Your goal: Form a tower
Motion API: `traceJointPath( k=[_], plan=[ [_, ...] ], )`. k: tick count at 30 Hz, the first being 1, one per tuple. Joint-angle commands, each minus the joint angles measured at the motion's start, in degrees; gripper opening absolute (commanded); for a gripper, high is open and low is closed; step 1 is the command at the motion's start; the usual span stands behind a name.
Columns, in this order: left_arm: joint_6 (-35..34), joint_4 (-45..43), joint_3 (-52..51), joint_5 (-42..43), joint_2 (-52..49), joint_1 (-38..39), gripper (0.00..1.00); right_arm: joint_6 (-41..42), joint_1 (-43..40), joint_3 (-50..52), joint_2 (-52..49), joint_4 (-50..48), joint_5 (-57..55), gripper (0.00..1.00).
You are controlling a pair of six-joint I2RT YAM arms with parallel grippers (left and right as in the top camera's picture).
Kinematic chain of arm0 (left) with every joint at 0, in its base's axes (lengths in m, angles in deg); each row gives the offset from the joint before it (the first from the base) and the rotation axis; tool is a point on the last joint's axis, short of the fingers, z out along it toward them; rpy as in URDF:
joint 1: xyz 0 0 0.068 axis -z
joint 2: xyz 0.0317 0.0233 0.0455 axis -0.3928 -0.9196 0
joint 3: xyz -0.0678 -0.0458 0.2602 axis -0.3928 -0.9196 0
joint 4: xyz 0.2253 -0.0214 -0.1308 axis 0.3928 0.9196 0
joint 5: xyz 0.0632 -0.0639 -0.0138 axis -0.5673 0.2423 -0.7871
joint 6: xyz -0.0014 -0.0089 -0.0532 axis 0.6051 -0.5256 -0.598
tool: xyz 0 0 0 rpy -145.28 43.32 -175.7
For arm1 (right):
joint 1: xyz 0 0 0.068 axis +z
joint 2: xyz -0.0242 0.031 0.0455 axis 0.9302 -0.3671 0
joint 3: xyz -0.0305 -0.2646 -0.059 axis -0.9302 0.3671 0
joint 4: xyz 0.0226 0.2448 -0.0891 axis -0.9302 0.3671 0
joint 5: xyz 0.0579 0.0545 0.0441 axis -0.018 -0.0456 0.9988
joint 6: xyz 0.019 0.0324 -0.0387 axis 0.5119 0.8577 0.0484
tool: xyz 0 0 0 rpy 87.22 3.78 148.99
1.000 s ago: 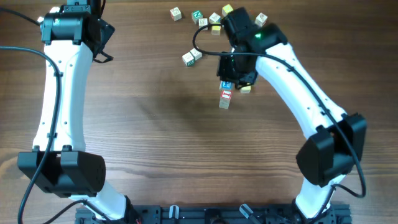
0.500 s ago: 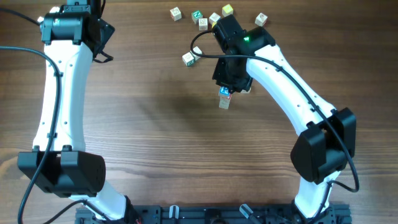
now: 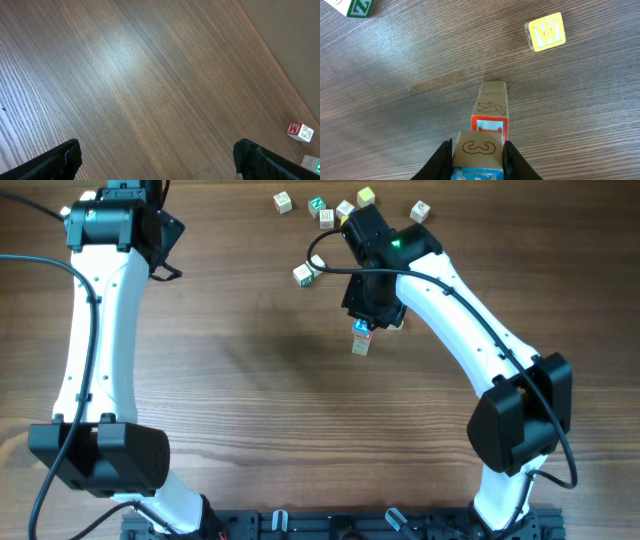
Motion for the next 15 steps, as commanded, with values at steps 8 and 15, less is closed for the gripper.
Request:
traceJointPath(
  k=[8, 15],
  plan=[
    [0.74, 0.04, 0.22, -1.55, -0.57, -0.15, 1.0, 0.79, 0.07, 0.5, -2.05, 0.39, -1.6, 0.13],
    [0.74, 0.02, 0.22, -1.55, -0.57, -0.15, 1.0, 0.79, 0.07, 0.5, -2.05, 0.85, -1.66, 0.15]
  ],
)
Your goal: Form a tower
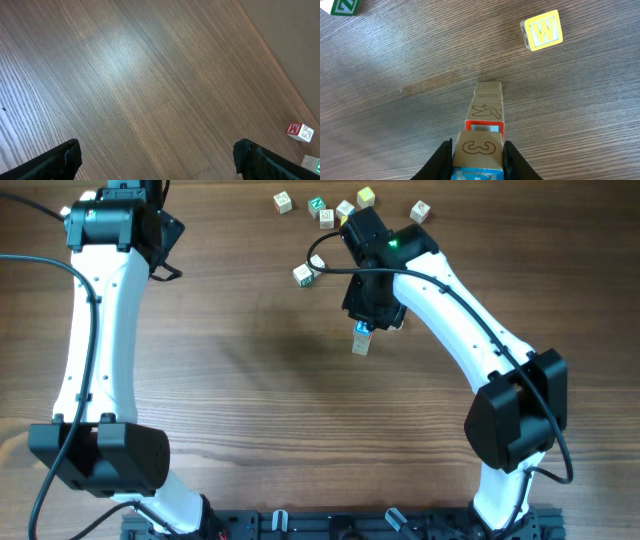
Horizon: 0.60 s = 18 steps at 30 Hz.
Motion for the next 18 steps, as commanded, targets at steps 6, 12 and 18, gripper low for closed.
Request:
traceJointPath(
  k=[6, 12, 18],
  plan=[
    [0.76, 0.04, 0.22, -1.55, -0.57, -0.15, 1.0, 0.72, 0.07, 0.5, -0.98, 0.76, -1.2, 0.18],
    [0.76, 0.02, 0.22, -1.55, -0.57, -0.15, 1.0, 0.7, 0.07, 0.5, -0.98, 0.76, -1.22, 0.19],
    [0.76, 0.02, 0.22, -1.55, -0.57, -0.15, 1.0, 0.72, 0.07, 0.5, -0.98, 0.76, -1.25, 0.2]
  ],
)
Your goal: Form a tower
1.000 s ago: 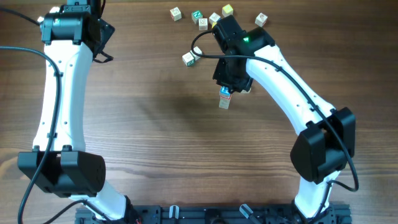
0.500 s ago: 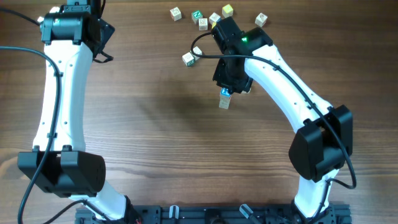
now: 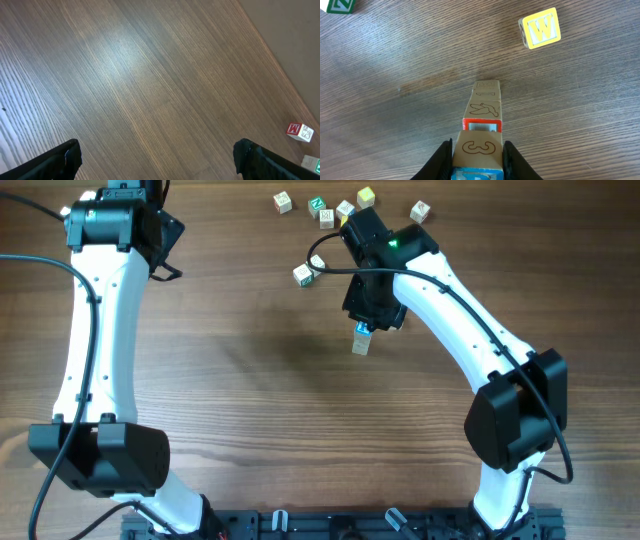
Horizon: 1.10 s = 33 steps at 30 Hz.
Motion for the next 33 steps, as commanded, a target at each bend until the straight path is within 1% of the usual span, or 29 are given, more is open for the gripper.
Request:
traceJointPath(
  k=[1, 2, 4, 18, 33],
  plan=[
    [0.76, 0.0, 0.22, -1.55, -0.57, -0.15, 1.0, 0.72, 0.07, 0.5, -0.98, 0.31, -1.25, 0.2],
    [0.76, 0.0, 0.22, -1.55, -0.57, -0.15, 1.0, 0.72, 0.07, 0.5, -1.01, 0.31, -1.27, 0.2],
    [0.76, 0.0, 0.22, -1.55, -0.57, -0.15, 1.0, 0.72, 0.07, 0.5, -1.09, 0.31, -1.36, 0.24],
    [0.76, 0.0, 0.22, -1.55, -0.57, -0.15, 1.0, 0.81, -0.04, 0.5, -1.51, 0.26, -2.1, 0.27],
    [0.76, 0.0, 0.22, -1.55, -0.57, -0.15, 1.0, 0.92, -0.04, 0.5, -1.51, -0.85, -1.62, 0.28]
  ],
)
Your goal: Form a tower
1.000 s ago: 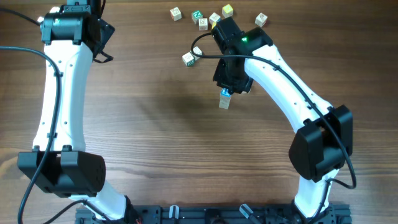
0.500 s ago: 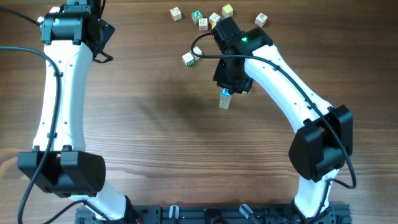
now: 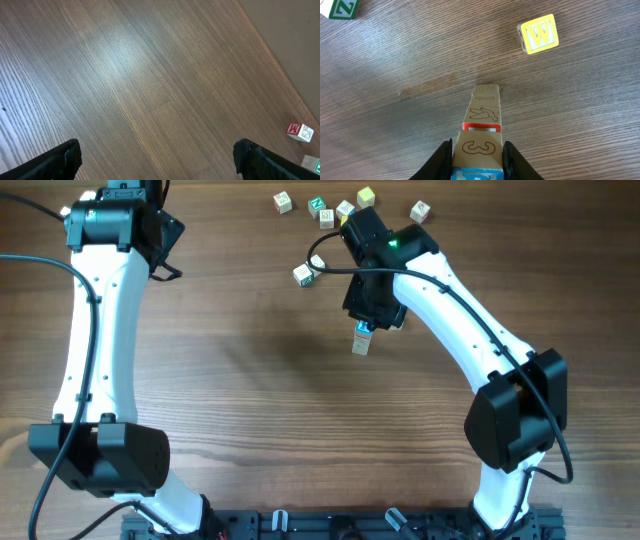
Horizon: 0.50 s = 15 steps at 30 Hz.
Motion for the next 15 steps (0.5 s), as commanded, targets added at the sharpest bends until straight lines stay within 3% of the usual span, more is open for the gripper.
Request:
traceJointPath(
  k=[1, 15],
  plan=[
    [0.76, 0.0, 0.22, -1.55, -0.57, -0.15, 1.0, 0.9, -0.04, 0.5, -1.51, -0.31, -0.74, 0.28],
    [0.76, 0.0, 0.22, -1.55, -0.57, -0.15, 1.0, 0.9, -0.04, 0.5, -1.51, -0.31, -0.76, 0.33]
  ],
)
